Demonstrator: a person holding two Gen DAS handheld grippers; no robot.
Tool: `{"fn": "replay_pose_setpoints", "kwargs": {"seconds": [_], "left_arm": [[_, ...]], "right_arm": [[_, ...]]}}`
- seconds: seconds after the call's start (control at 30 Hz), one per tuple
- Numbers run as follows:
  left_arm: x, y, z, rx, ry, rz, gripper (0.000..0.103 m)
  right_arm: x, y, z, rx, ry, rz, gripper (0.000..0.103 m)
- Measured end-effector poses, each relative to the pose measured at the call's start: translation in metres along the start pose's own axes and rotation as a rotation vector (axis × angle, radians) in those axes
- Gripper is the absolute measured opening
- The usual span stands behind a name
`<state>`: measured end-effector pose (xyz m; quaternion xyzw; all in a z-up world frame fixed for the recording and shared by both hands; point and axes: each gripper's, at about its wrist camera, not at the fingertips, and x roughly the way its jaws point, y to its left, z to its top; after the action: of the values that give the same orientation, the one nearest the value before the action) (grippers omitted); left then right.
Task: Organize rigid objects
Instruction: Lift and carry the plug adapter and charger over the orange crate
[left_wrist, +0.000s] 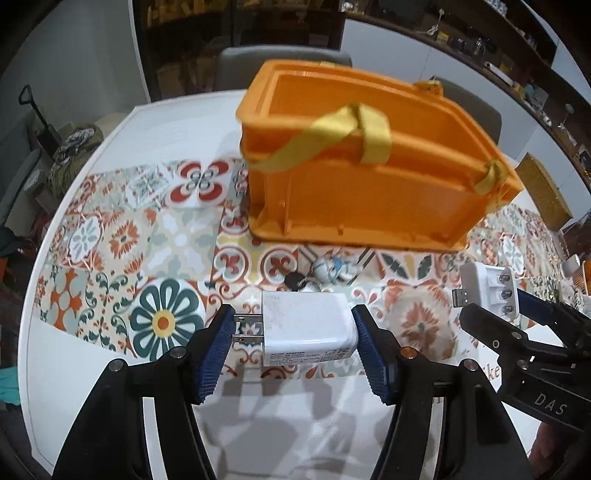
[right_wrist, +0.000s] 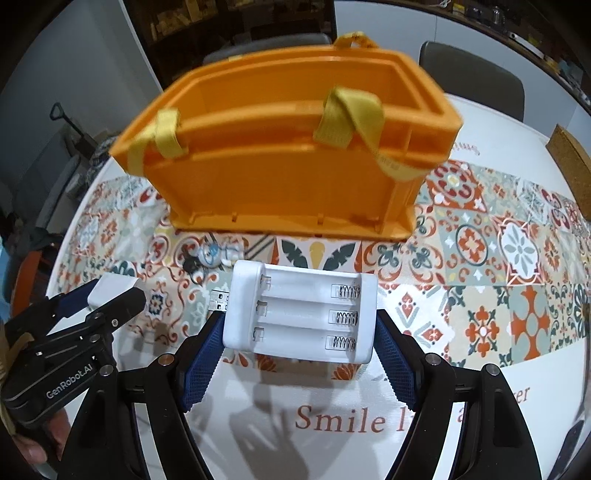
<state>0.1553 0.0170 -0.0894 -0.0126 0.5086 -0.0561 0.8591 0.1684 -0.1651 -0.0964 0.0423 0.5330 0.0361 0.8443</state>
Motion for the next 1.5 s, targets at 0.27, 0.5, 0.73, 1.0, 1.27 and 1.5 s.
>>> {"fn": "replay_pose_setpoints", "kwargs": {"seconds": [0.27,0.5,0.73,1.0,1.27,1.5], "left_arm": [[-0.026,-0.009,0.015,0.026,-0.072,-0.013,0.064],[-0.047,-0.015,0.03,0.049,-0.138,-0.023,0.064],[-0.063,-0.023,0.045,0.074,-0.194,-0.027,0.064],[-0.076,-0.029,0.065,0.097,-0.248,-0.032,0.064],[-0.084,-0.035,0.086,0.125,-0.288,-0.027,0.064],[-0.083,-0.042,0.106,0.155,-0.304,-0.016,0.064]], "right_arm": [[-0.029,-0.001,0.014,-0.001,-0.082,0.004,0.078],[-0.043,-0.003,0.025,0.005,-0.129,0.009,0.078],[-0.056,-0.003,0.038,0.003,-0.179,0.01,0.078],[-0.07,-0.009,0.056,0.025,-0.233,0.0,0.078],[-0.079,-0.013,0.076,0.042,-0.269,-0.014,0.078],[-0.079,-0.011,0.098,0.036,-0.279,-0.038,0.078]]}}
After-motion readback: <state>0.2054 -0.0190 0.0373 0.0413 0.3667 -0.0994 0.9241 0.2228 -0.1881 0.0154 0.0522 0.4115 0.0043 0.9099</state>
